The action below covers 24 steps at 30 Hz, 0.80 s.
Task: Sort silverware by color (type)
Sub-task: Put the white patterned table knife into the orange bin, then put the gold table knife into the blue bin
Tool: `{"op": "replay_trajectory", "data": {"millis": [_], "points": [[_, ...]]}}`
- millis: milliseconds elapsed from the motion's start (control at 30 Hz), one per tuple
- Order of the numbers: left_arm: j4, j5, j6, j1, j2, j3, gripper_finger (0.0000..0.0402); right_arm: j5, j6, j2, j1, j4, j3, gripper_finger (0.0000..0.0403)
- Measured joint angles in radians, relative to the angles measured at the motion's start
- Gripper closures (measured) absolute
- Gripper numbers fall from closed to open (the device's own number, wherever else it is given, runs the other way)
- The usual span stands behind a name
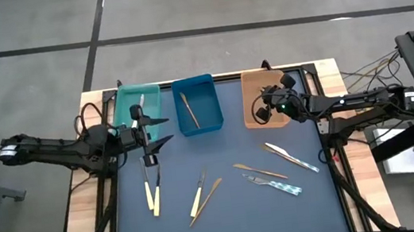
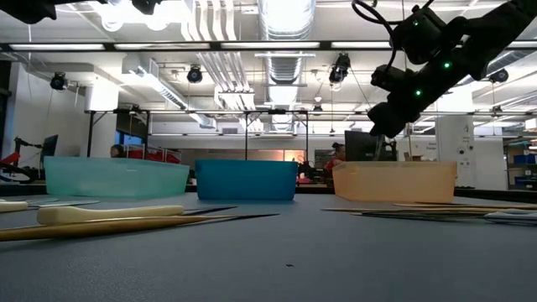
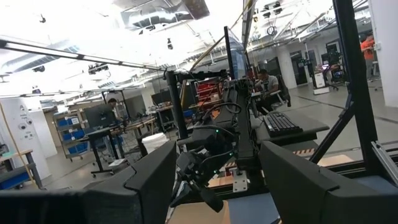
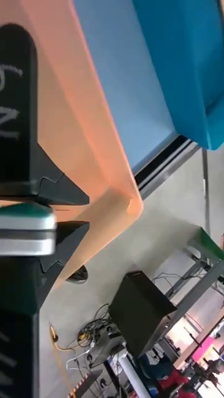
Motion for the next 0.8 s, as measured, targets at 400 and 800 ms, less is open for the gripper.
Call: {"op": "replay_trajectory", "data": {"millis": [400,800], "points": [[0.0,0.0,0.0,0.0,0.0,0.0,0.0187,-0.003,0.003,0.0,0.0,0.002,0.0,0.035],[0.0,0.0,0.0,0.0,0.0,0.0,0.0187,-0.007,0.019,0.0,0.0,0.002,0.0,0.0349]]}}
